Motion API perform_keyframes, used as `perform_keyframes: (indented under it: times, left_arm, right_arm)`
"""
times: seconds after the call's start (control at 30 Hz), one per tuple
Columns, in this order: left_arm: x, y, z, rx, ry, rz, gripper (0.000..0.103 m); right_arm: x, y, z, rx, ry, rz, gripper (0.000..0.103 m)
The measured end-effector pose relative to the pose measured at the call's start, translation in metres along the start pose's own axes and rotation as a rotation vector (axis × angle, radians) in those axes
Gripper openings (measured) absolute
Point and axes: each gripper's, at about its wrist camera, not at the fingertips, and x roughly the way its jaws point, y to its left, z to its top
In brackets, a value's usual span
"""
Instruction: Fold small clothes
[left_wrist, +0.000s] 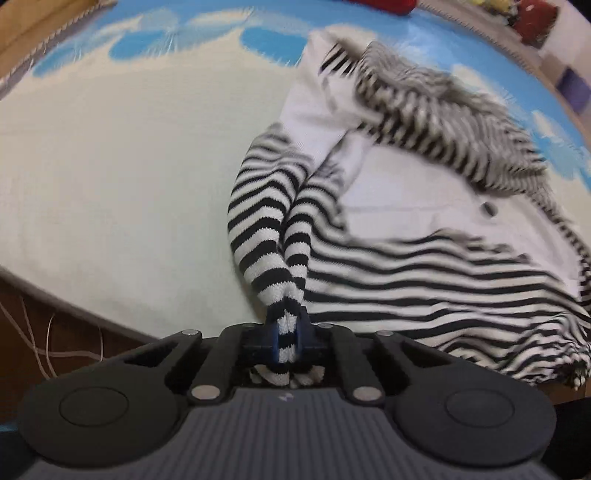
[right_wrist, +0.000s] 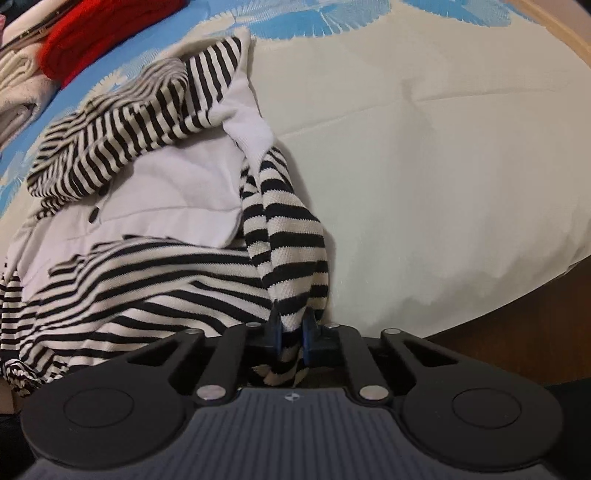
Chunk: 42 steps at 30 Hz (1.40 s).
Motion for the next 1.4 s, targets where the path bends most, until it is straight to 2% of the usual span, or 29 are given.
perform_keyframes:
  times: [0.07, 0.17, 0.27, 0.5, 0.6, 0.67, 0.73, 0.9, 1.0, 1.07, 1.13, 1.17, 1.23, 1.27, 1.33, 1.4]
  left_arm:
    - [-0.022, -0.002, 0.004, 0.009, -0.051, -0.043, 0.008]
    - [-0.06, -0.002, 0.006, 0.029, -0.13, -0.107, 0.008]
    - [-0.094, -0.002, 0.005, 0.049, -0.179, -0.168, 0.008]
    - [-0.179, 0.024, -0.011, -0.04, -0.215, -0.349, 0.008]
    - [-0.177, 0.026, 0.002, -0.07, -0.198, -0.357, 0.008]
    - [-0.158, 0.024, 0.021, -0.057, -0.18, -0.347, 0.008]
    - [-0.127, 0.018, 0.049, -0.053, -0.145, -0.305, 0.008]
    - [-0.02, 0.007, 0.127, -0.042, -0.063, -0.234, 0.009]
    - [0.037, 0.013, 0.153, -0.108, 0.003, -0.204, 0.016]
    - [0.057, 0.02, 0.16, -0.183, 0.061, -0.21, 0.027]
    - [0.061, 0.027, 0.167, -0.192, 0.072, -0.218, 0.038]
    - [0.057, 0.029, 0.17, -0.189, 0.051, -0.212, 0.045]
    - [0.044, 0.037, 0.174, -0.198, -0.003, -0.215, 0.051]
    - [0.039, 0.041, 0.175, -0.204, -0.02, -0.228, 0.051]
    - [0.031, 0.042, 0.174, -0.179, -0.037, -0.242, 0.051]
    - [0.022, 0.036, 0.167, -0.083, -0.055, -0.217, 0.054]
  right_arm:
    - [-0.017, -0.001, 0.005, 0.018, -0.038, 0.031, 0.008]
    - [-0.052, -0.01, 0.016, 0.078, -0.107, 0.123, 0.008]
    - [-0.087, -0.016, 0.021, 0.097, -0.161, 0.194, 0.008]
    - [-0.191, -0.044, 0.002, 0.154, -0.269, 0.321, 0.007]
    - [-0.207, -0.05, -0.002, 0.154, -0.276, 0.337, 0.007]
    - [-0.196, -0.049, 0.009, 0.168, -0.246, 0.34, 0.007]
    - [-0.173, -0.042, 0.027, 0.155, -0.231, 0.305, 0.007]
    - [-0.085, -0.022, 0.098, 0.147, -0.17, 0.216, 0.007]
    - [-0.026, -0.013, 0.137, 0.161, -0.123, 0.173, 0.008]
    - [0.008, -0.012, 0.153, 0.18, -0.096, 0.145, 0.011]
    - [0.03, -0.014, 0.158, 0.243, -0.051, 0.135, 0.015]
    - [0.035, -0.016, 0.161, 0.279, -0.042, 0.143, 0.017]
    - [0.036, -0.016, 0.165, 0.311, -0.064, 0.179, 0.021]
    - [0.035, -0.016, 0.167, 0.311, -0.066, 0.189, 0.027]
    - [0.028, -0.021, 0.17, 0.312, -0.09, 0.205, 0.03]
    - [0.018, -0.029, 0.172, 0.303, -0.122, 0.214, 0.03]
